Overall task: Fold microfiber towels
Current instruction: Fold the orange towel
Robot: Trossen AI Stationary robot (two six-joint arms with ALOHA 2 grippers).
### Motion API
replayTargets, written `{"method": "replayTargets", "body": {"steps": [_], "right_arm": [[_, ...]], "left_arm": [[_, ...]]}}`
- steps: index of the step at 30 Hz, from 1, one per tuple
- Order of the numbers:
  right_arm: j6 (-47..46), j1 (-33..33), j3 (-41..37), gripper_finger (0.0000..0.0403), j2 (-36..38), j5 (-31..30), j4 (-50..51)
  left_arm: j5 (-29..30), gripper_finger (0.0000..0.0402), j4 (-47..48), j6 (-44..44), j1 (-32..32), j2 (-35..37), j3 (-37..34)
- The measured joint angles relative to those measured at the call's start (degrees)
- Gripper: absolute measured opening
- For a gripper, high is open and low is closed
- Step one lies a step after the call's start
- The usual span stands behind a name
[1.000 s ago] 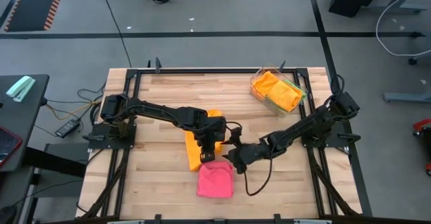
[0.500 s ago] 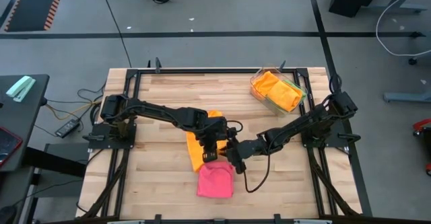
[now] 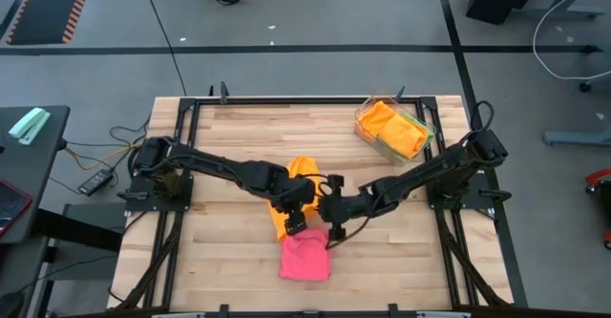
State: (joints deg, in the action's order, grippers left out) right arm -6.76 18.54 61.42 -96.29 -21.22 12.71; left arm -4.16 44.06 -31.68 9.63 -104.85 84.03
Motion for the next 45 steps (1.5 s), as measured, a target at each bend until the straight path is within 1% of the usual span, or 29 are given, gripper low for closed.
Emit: {"method": "replayTargets", "body": {"steps": [2,4,10,14,20,23,29,33,35,37,39,41,42,43,45], "right_arm": [[-3.1,-0.9,1.8,0.0007,0.3,0.4,2.5],[-5.8,-1.6,3.5,0.0007,1.0,0.8,6.4],[-9.9,-3.4,6.7,0.0006,2.4,3.7,9.3],[-11.3,-3.5,7.7,0.0006,2.4,4.3,11.4],[-15.5,-3.5,8.0,0.0006,2.4,5.5,13.6],[-16.9,-3.5,8.0,0.0005,2.4,5.5,14.4],[-17.5,-3.5,8.0,0.0005,2.4,5.5,14.8],[-17.5,-3.4,8.0,0.0005,2.4,5.5,14.7],[-17.5,-3.4,8.0,0.0005,2.4,5.7,14.7],[-17.5,-3.4,8.0,0.0005,2.4,5.7,14.8],[-17.5,-3.4,8.0,0.0005,2.4,5.7,14.8],[-17.0,-3.4,8.0,0.0005,2.5,6.0,14.8],[-16.1,-3.4,8.0,0.0005,2.7,6.2,14.9],[-15.1,-3.4,8.0,0.0005,3.1,6.3,15.0],[-12.7,-3.8,8.0,0.0005,4.7,6.3,15.7]], "left_arm": [[2.9,0.0283,0.3,-1.0,1.2,0.1,0.0],[4.7,0.0285,0.6,-1.6,2.4,0.0,0.0],[10.6,0.0260,1.9,-4.2,4.5,0.0,0.0],[11.2,0.0235,4.2,-4.3,4.7,-0.1,0.0],[11.0,0.0207,4.6,-5.8,5.8,-0.1,-0.1],[11.0,0.0205,5.6,-5.3,6.5,-1.2,-0.1],[11.2,0.0215,6.6,-3.8,8.4,-3.9,-0.1],[13.6,0.0209,7.6,-3.0,9.0,-4.0,-0.1],[13.3,0.0190,8.5,-2.1,8.7,-4.0,-0.1],[11.5,0.0159,9.8,-1.0,8.3,-4.0,-0.1],[9.5,0.0111,10.4,0.9,8.1,-4.0,-0.1],[7.6,0.0046,10.6,3.5,7.8,-3.9,-0.1],[7.0,0.0024,11.3,4.5,7.5,-3.4,-0.1],[6.9,0.0016,11.9,5.2,7.0,-2.7,0.0],[7.0,0.0016,13.6,6.6,5.7,-0.5,0.8]]}}
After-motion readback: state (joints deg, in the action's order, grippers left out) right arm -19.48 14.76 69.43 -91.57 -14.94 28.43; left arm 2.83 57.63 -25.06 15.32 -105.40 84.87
